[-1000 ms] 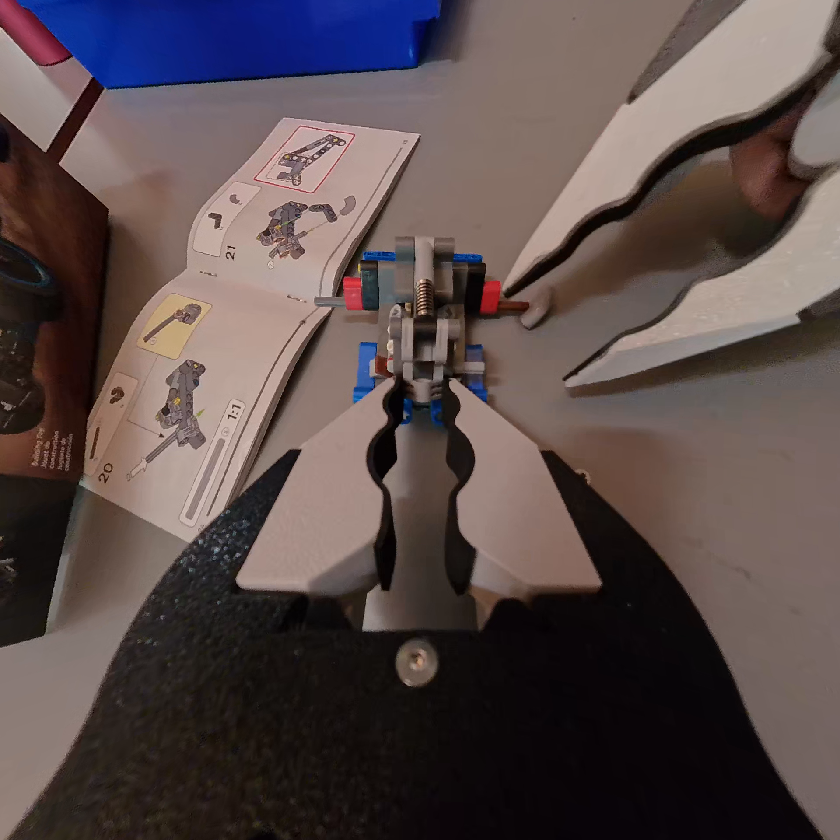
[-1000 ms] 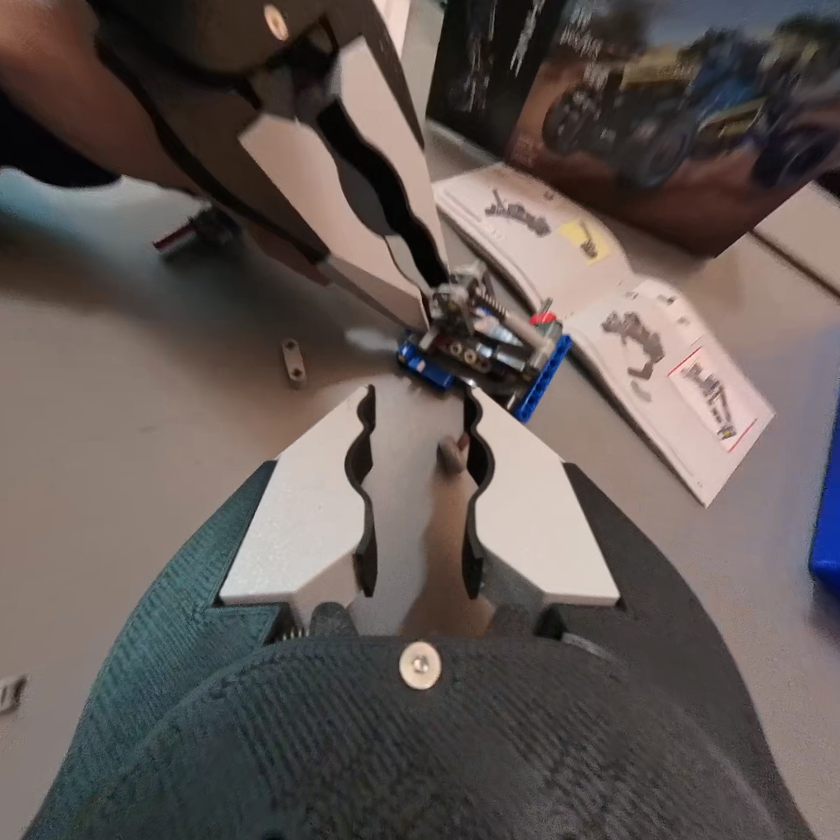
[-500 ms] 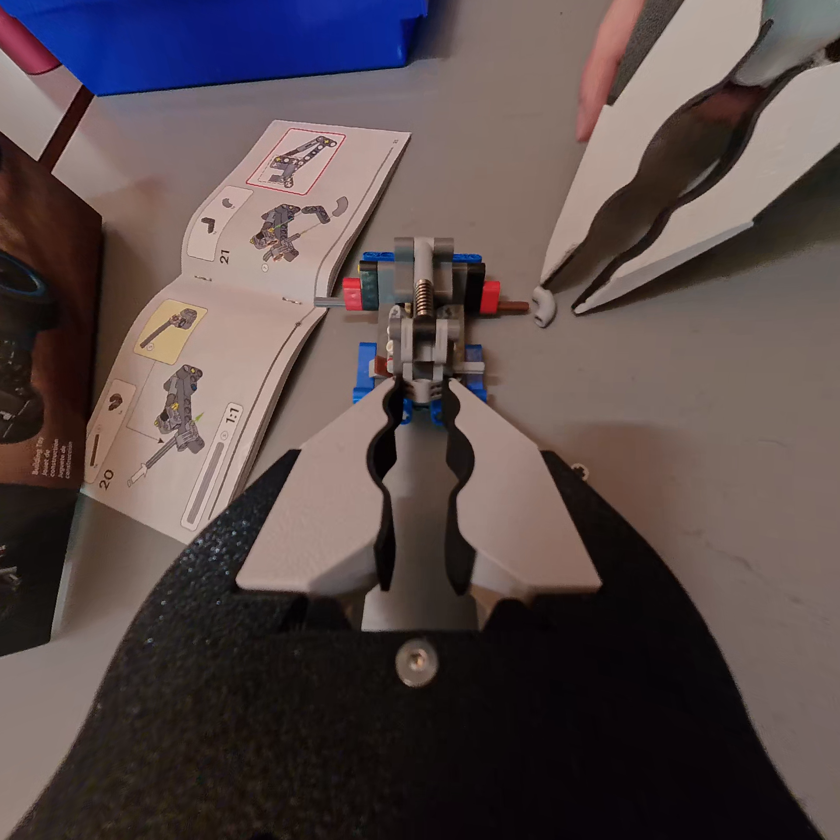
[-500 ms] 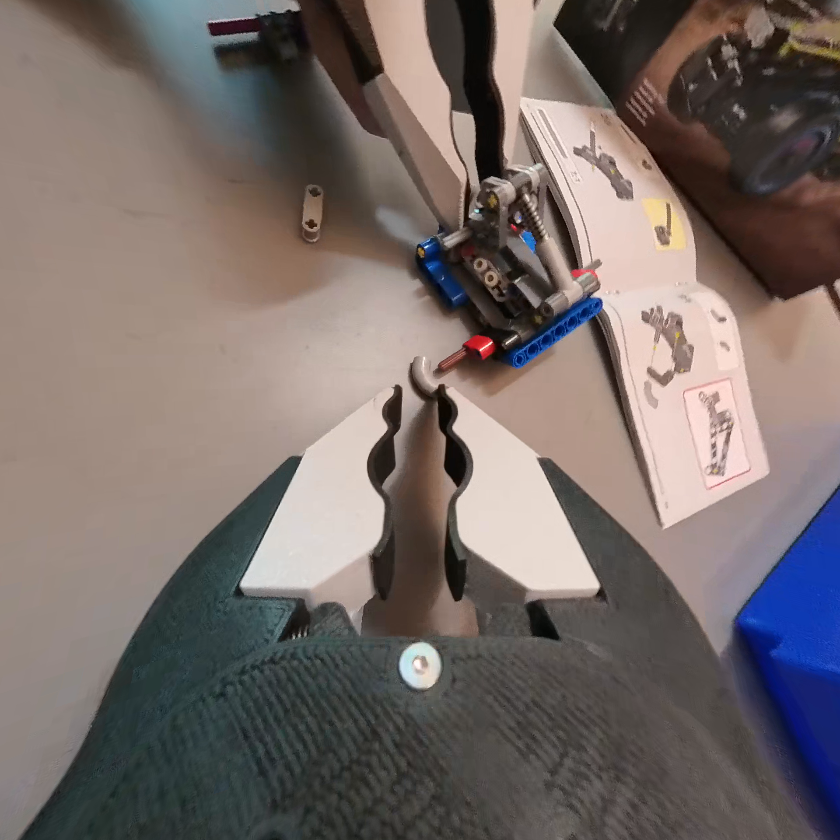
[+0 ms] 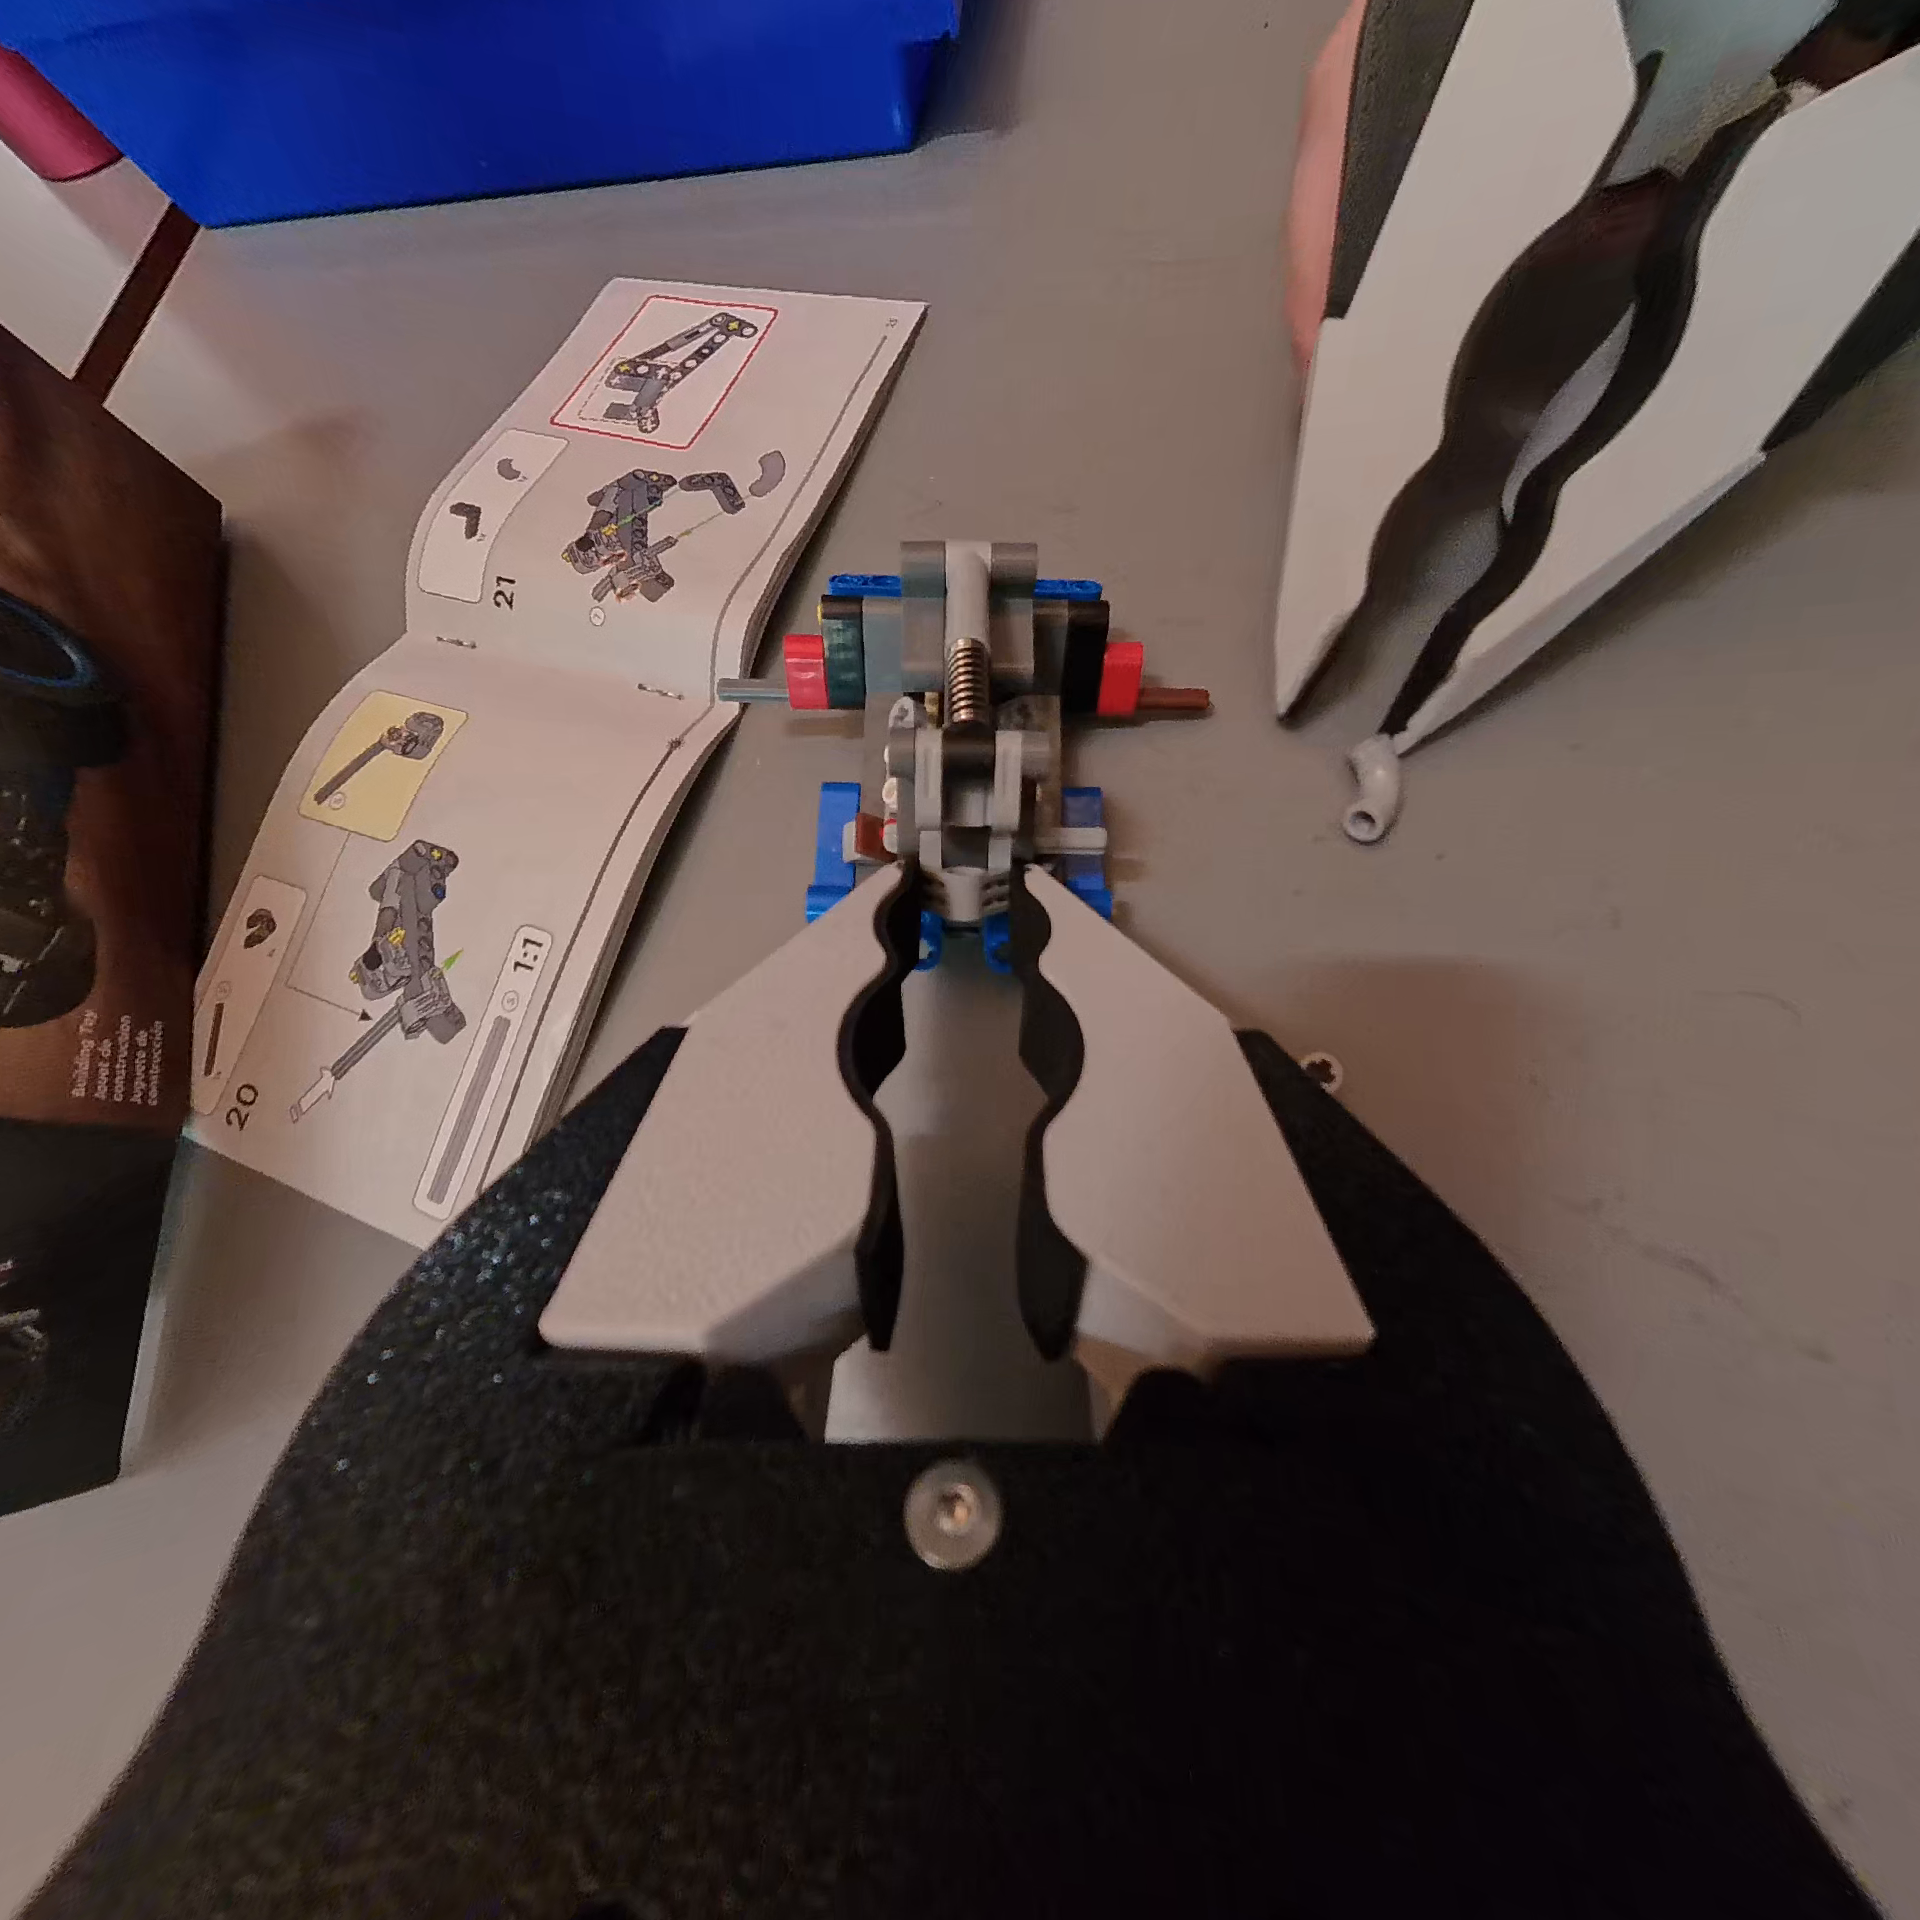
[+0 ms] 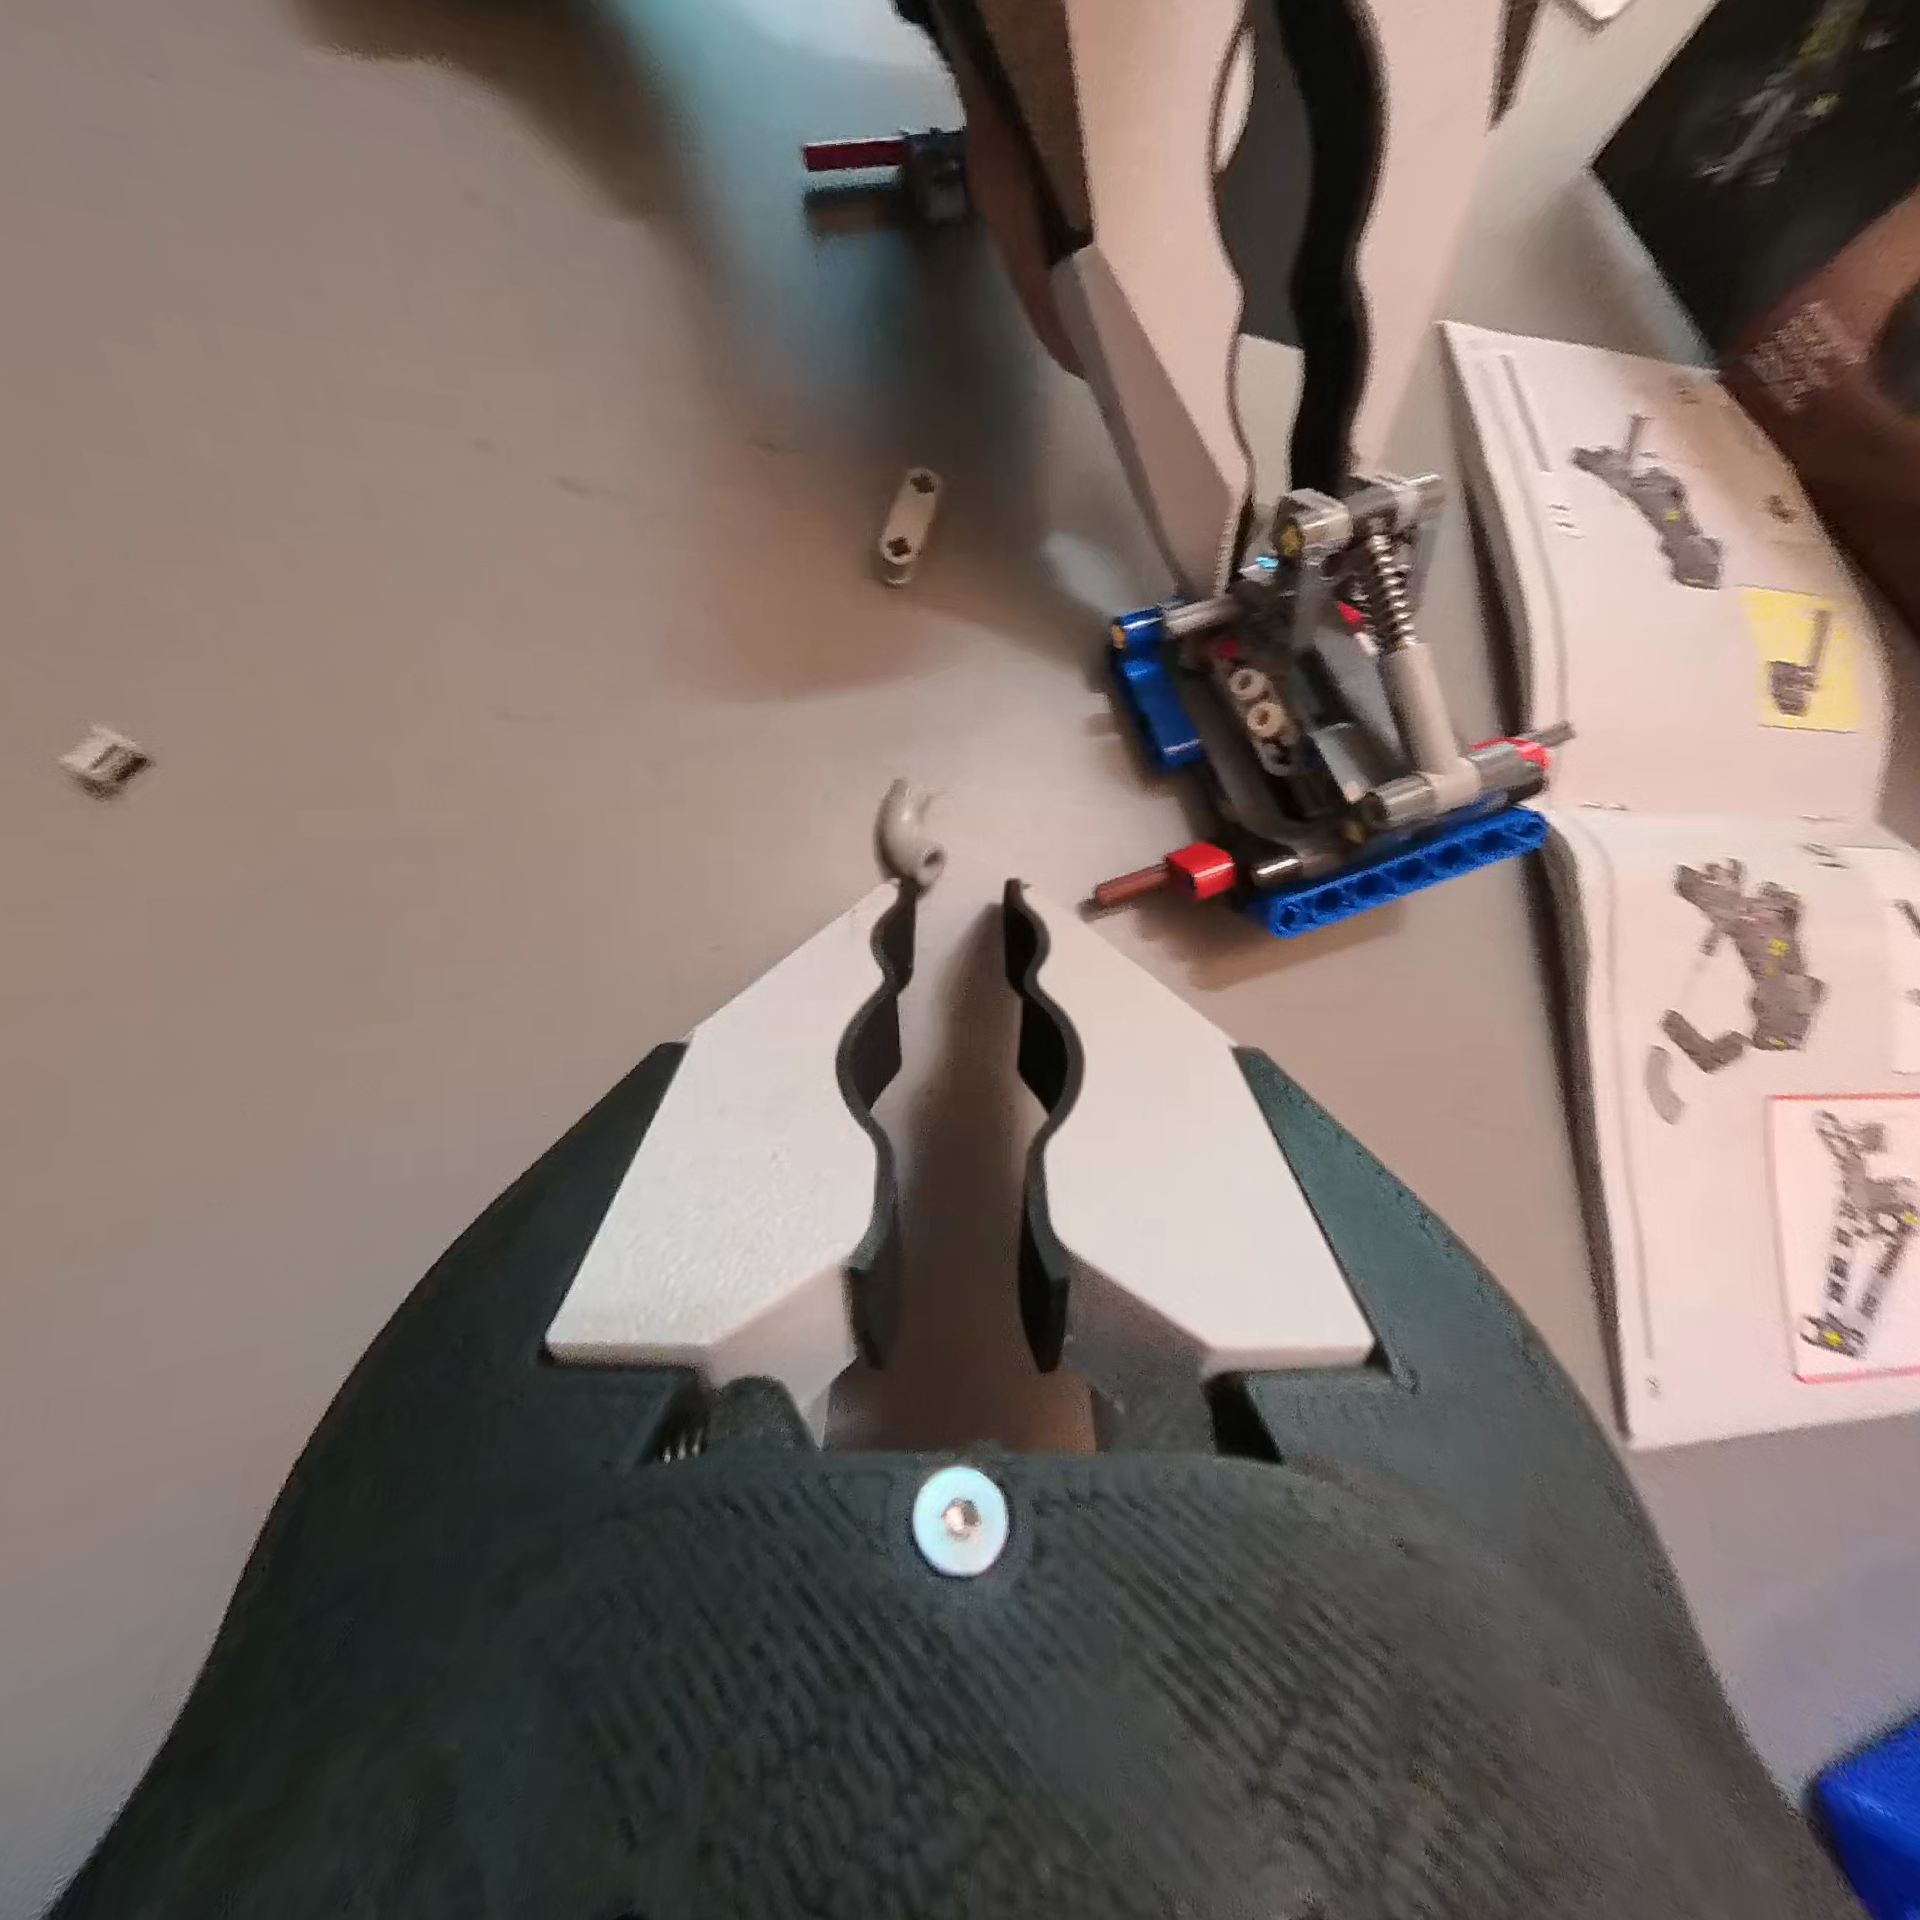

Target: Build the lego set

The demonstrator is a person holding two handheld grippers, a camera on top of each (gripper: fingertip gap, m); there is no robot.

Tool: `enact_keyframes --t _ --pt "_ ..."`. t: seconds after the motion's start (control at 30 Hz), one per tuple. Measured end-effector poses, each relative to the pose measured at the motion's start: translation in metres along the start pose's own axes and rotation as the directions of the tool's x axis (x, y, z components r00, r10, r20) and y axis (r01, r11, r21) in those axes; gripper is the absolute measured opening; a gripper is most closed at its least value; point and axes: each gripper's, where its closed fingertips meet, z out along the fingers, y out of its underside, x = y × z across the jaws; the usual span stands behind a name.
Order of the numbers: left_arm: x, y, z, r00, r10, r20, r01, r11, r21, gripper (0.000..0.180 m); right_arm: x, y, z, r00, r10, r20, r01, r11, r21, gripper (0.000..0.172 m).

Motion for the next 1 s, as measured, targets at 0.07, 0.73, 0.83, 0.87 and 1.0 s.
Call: enact_keyframes --t 0.07,0.73,0.83,0.87,1.0 --pt "0.0 0.0 0.0 1.0 -0.001 -0.001 0.001 1.0 0.003 0.013 -0.003 -0.001 -0.001 1.0 0.022 0.001 -0.022 1.0 0.013 0.016" --pt "0.0 0.0 0.0 1.0 0.001 -0.002 -0.001 1.0 0.005 0.013 -0.028 -0.018 0.013 0.981 0.193 0.0 -0.193 0.981 0.004 0.016" --pt "0.0 0.0 0.0 1.0 0.0 -0.004 0.0 1.0 0.008 0.012 -0.026 -0.021 0.008 0.996 0.08 -0.049 -0.079 0.997 0.016 0.016" --pt "0.0 0.0 0.0 1.0 0.001 -0.004 -0.001 1.0 0.009 0.013 -0.023 -0.023 0.006 0.997 0.016 -0.073 -0.013 0.999 0.034 0.016" --pt "0.0 0.0 0.0 1.0 0.006 -0.005 -0.006 1.0 0.011 0.013 -0.029 -0.021 0.005 0.989 -0.132 0.07 0.127 0.989 0.082 0.017"
